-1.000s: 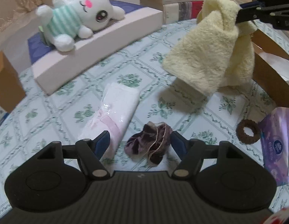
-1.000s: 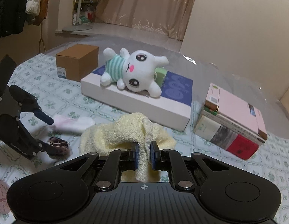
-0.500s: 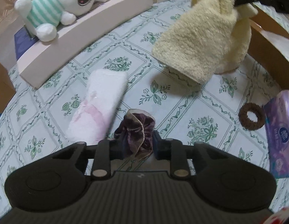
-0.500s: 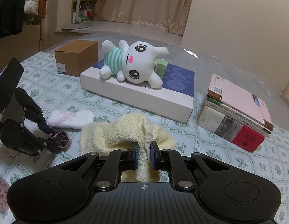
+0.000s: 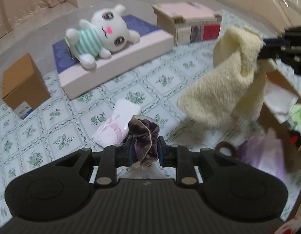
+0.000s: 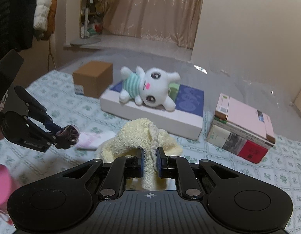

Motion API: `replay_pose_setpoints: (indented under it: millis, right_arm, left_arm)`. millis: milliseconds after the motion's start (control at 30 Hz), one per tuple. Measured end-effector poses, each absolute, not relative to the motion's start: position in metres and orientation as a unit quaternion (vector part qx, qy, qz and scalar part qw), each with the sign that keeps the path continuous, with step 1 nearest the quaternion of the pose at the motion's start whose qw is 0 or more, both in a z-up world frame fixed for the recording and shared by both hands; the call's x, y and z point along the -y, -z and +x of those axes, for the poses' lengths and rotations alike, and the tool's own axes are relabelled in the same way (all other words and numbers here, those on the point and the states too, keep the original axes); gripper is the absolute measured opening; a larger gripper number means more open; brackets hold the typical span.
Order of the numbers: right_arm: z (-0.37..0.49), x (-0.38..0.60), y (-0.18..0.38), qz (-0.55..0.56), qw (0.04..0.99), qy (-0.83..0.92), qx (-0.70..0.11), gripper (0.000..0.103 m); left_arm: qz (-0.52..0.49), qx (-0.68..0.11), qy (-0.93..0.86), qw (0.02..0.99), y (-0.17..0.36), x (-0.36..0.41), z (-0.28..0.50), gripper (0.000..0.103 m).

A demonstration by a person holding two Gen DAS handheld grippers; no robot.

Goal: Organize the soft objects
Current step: 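Carry the yellow towel and dark brown sock toward the cardboard tray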

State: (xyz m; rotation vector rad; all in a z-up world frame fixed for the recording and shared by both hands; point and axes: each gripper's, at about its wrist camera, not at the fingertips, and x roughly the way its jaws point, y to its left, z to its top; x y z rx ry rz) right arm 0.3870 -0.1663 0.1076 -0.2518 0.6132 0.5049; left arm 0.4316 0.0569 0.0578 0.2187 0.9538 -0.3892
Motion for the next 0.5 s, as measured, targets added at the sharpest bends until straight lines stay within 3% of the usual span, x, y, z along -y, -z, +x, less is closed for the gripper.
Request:
replay_pose_setpoints:
  millis: [500]
  right_arm:
    - [0.276, 0.187, -0.182, -0.093, 0.928, -0.253, -0.255, 0.012]
  left_arm:
    - [0.077, -0.409, 0.159, 0.895, -0.140, -0.016, 0.321, 0.021]
